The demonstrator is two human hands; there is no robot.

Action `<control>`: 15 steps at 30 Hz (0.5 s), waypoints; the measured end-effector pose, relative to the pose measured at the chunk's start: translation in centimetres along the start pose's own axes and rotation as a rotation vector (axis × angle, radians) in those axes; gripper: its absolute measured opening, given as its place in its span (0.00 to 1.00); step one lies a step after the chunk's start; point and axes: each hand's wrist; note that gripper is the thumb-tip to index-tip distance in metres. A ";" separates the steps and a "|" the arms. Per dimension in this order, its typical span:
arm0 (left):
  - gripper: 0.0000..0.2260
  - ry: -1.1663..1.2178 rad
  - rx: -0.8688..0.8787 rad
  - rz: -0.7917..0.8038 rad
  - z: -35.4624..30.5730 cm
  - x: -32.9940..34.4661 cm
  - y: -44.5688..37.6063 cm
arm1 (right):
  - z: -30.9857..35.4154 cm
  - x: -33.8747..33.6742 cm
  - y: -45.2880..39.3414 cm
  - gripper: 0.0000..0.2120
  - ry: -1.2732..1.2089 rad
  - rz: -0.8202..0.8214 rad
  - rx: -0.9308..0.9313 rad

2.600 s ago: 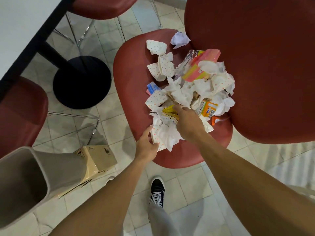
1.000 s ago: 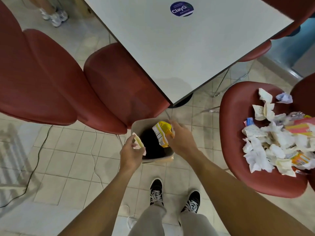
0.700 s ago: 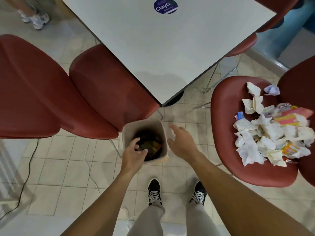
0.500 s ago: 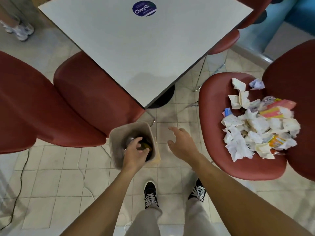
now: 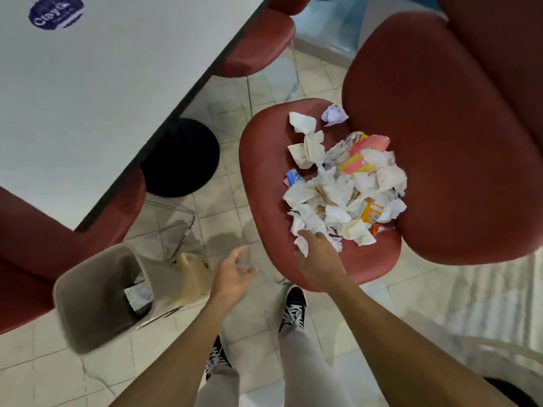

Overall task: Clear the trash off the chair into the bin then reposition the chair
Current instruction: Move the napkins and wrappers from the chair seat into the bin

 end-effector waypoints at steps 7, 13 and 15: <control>0.26 -0.125 -0.022 0.136 -3.6 10.3 -2.5 | -9.4 -2.9 -3.9 0.27 0.010 -0.025 0.188; 0.33 -0.308 -0.029 0.128 -3.8 16.3 -5.3 | -14.8 -3.1 -7.4 0.30 0.186 -0.027 0.195; 0.36 -0.367 -0.022 0.120 -3.5 17.4 -5.7 | -15.6 -2.8 -8.3 0.32 0.223 -0.019 0.174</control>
Point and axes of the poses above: each hand's wrist, its own y-axis away from the middle knuckle, its own x-axis out of the palm, z = x × y, and after that the axes turned 3 degrees about -z, right-handed
